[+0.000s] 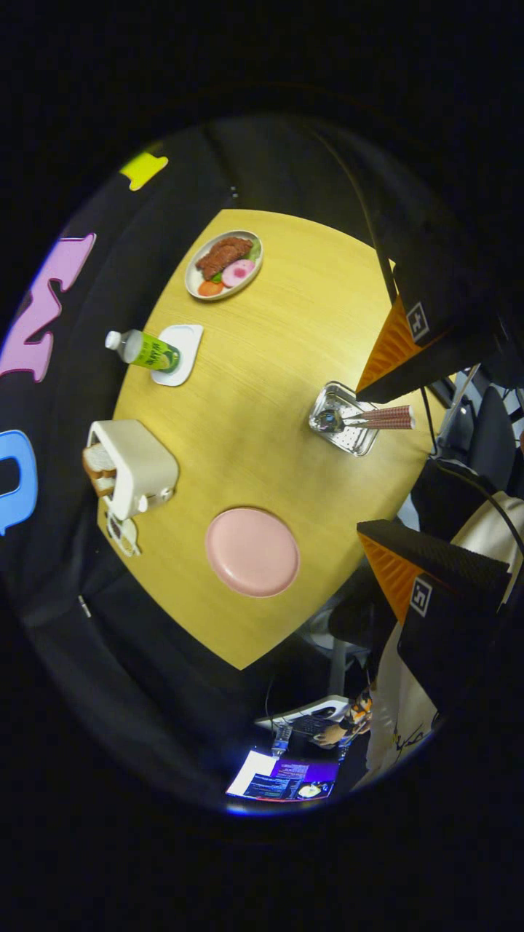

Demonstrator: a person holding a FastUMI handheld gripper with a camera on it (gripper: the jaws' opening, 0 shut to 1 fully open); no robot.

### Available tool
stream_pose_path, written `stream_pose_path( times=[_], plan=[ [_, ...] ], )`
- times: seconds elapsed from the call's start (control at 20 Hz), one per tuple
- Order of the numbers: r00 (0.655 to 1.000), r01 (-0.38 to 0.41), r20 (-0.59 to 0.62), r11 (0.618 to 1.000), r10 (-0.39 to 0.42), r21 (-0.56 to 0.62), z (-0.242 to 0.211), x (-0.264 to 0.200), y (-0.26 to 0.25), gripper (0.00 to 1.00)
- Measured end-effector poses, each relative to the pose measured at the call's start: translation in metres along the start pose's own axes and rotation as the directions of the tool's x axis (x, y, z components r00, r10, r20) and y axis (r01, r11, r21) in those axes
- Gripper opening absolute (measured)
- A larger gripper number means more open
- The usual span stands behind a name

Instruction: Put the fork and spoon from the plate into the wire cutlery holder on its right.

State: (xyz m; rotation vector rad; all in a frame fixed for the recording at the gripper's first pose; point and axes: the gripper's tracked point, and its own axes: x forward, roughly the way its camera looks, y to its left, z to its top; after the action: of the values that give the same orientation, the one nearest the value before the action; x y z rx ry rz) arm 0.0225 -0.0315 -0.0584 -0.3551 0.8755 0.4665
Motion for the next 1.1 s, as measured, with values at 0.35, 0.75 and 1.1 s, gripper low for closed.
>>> stream_pose_path(
  times=[0.35,0.75,1.1],
  plan=[
    [0.912,0.161,0.367,0.982,-0.185,0.093,0.030,-0.048,0.031,1.00],
    [0.673,0.206,0.665,0.945,-0.324,0.253,0.085,-0.098,0.058,1.00],
    [0.452,0.192,0.814,0.931,-0.365,0.310,0.097,-0.153,0.052,1.00]
  ],
)
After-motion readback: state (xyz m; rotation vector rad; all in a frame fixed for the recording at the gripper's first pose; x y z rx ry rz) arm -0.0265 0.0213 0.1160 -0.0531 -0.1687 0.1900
